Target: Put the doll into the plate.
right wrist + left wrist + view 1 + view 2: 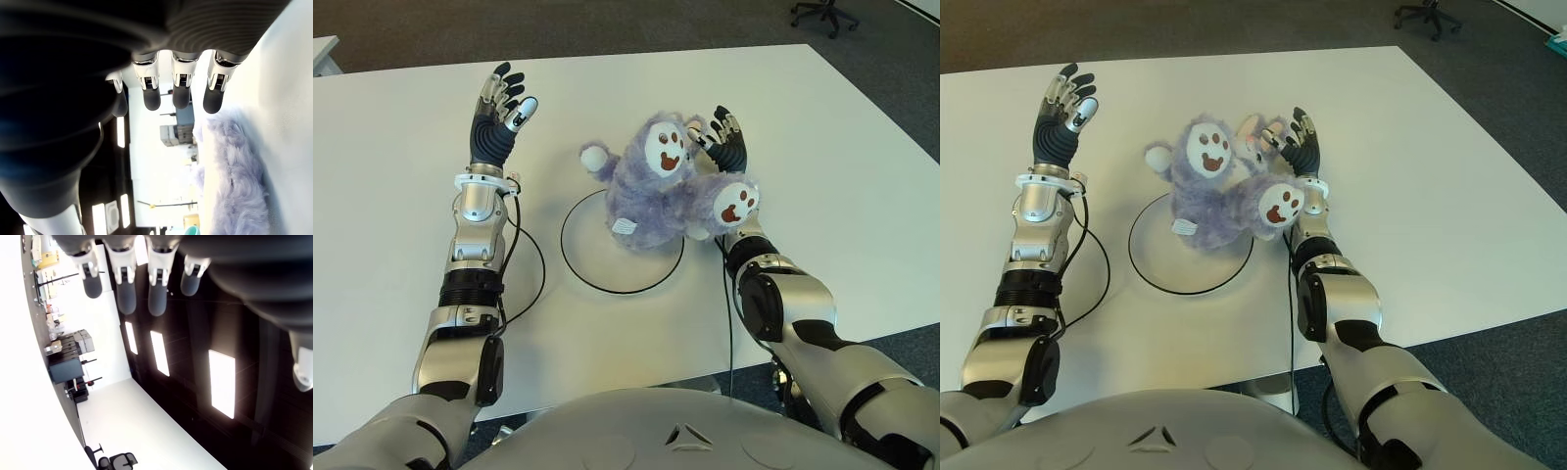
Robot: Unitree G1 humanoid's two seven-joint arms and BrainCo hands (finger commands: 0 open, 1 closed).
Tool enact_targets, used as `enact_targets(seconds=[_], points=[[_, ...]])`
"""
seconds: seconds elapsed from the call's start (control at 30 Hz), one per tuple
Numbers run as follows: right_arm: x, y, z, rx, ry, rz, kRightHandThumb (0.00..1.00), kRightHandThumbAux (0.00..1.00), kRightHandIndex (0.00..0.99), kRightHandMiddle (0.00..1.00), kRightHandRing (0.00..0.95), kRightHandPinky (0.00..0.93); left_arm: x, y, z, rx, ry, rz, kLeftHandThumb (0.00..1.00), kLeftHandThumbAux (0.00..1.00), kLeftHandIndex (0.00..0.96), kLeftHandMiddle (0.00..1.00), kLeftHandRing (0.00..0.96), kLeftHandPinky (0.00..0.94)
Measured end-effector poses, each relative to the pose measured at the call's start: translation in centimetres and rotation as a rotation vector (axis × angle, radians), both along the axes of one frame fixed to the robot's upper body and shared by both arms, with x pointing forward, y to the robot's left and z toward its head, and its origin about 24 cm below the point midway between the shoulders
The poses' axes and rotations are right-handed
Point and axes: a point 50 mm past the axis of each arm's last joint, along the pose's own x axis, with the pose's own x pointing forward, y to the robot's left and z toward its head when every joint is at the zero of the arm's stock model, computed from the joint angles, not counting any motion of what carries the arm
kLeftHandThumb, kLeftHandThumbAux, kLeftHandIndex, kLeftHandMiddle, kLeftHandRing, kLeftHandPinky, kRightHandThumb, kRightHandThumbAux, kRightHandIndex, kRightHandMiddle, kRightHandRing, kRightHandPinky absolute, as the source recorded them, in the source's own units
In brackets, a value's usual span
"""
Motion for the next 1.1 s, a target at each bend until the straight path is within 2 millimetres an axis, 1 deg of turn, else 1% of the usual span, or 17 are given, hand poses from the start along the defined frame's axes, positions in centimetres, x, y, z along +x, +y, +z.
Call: enact_targets(seconds=[0.43, 0.87, 1.03, 1.1], points=[[0.0, 0.0, 0.0, 0.0, 0.0, -0.001, 0.115, 0.785, 0.096, 0.051, 0.05, 0.098, 0.6, 0.3, -0.6, -0.027, 0.038, 0.007, 0.0, 0.411, 0.03, 0.17, 0.148, 0.127], [0.0, 0.0, 0.0, 0.0, 0.0, 0.004, 0.155, 0.796, 0.1, 0.059, 0.056, 0.104, 1.3, 0.6, -1.9, -0.064, 0.109, 0.025, 0.0, 0.43, 0.024, 0.161, 0.145, 0.106], [0.0, 0.0, 0.0, 0.002, -0.001, 0.006, 0.152, 0.799, 0.102, 0.059, 0.057, 0.104, 1.6, 0.7, -2.5, -0.077, 0.14, 0.048, 0.0, 0.44, 0.023, 0.163, 0.145, 0.109], [0.0, 0.0, 0.0, 0.003, -0.001, 0.006, 0.134, 0.795, 0.102, 0.055, 0.056, 0.107, 1.7, 0.8, -2.6, -0.081, 0.147, 0.054, 0.0, 0.439, 0.028, 0.168, 0.147, 0.105]])
